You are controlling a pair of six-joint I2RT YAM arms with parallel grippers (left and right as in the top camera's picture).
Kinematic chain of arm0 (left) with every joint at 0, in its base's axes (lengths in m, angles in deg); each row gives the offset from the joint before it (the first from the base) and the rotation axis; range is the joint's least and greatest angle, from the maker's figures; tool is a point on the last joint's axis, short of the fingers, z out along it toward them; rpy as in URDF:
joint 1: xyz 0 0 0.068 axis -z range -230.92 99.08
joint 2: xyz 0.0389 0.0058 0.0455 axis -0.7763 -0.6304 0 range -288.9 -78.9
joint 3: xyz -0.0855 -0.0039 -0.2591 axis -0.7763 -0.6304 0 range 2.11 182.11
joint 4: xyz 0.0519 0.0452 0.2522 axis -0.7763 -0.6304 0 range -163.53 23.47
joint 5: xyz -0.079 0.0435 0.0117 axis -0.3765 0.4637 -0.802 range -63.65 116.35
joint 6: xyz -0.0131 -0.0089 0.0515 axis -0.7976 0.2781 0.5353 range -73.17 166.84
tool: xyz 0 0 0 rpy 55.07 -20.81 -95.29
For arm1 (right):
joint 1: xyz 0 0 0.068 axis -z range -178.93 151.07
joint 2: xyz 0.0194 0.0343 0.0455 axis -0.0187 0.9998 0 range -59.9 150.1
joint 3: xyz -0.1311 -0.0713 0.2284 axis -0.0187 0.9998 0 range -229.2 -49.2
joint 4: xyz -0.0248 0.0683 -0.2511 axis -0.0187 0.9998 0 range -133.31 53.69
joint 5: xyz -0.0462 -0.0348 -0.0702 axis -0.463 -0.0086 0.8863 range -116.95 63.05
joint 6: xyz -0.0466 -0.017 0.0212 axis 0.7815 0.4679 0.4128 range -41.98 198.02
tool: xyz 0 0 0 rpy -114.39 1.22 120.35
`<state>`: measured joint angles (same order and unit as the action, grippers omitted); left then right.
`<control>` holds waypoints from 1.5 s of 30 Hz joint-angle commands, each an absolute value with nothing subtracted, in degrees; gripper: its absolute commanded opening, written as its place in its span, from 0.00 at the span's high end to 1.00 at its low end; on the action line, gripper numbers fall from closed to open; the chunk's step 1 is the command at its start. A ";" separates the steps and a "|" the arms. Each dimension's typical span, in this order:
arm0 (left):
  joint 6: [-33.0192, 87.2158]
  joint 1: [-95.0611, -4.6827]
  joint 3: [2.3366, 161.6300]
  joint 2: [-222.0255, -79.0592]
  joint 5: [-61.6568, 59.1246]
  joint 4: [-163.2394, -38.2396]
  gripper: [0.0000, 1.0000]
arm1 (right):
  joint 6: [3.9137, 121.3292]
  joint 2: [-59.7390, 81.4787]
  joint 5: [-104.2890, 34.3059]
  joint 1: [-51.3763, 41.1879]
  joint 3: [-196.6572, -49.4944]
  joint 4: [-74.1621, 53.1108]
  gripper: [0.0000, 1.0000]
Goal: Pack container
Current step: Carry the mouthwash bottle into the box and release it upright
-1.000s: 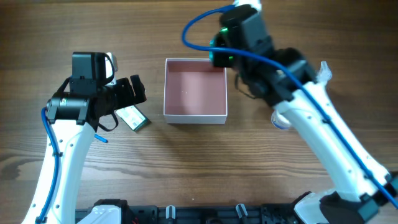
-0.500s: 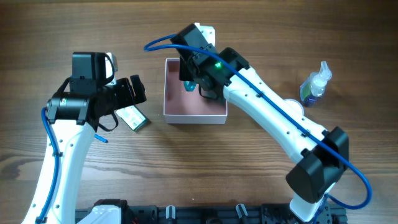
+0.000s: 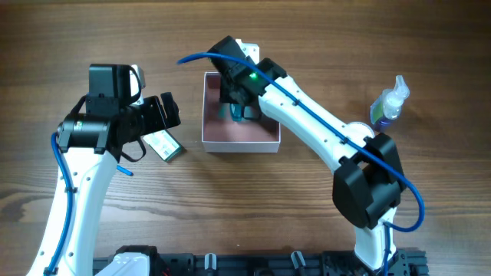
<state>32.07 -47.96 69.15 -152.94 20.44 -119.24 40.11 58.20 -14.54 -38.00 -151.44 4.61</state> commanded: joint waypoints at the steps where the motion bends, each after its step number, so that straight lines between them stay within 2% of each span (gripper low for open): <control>1: 31.33 -47.70 70.20 -153.22 19.76 -119.11 0.00 | 40.55 57.79 -14.85 -36.21 -152.48 2.91 0.96; 25: 31.33 -47.70 70.20 -153.22 19.76 -119.13 0.00 | 45.27 60.78 -16.51 -35.40 -152.48 2.01 0.95; 31: 31.35 -47.70 70.22 -153.22 19.76 -119.13 0.00 | 45.53 60.78 -16.56 -35.40 -152.48 1.24 0.68; 33: 31.33 -47.70 70.20 -153.22 19.76 -119.13 0.00 | 45.64 60.78 -16.77 -35.40 -152.48 1.27 0.47; 34: 31.33 -47.70 70.20 -153.22 19.76 -119.13 0.00 | 46.43 60.78 -17.54 -35.40 -152.48 1.22 0.46; 36: 31.33 -47.70 70.22 -153.22 19.76 -119.13 0.00 | 46.60 60.78 -18.26 -35.44 -152.48 1.29 0.36; 38: 31.35 -47.70 70.22 -153.22 19.76 -119.13 0.00 | 46.80 60.76 -18.39 -35.51 -152.48 1.33 0.33; 40: 31.35 -47.70 70.20 -153.22 19.76 -119.13 0.00 | 47.87 60.76 -18.48 -35.70 -152.48 1.31 0.25; 45: 31.35 -47.70 70.22 -153.22 19.76 -119.09 0.00 | 48.02 60.71 -18.46 -36.08 -152.48 2.88 0.21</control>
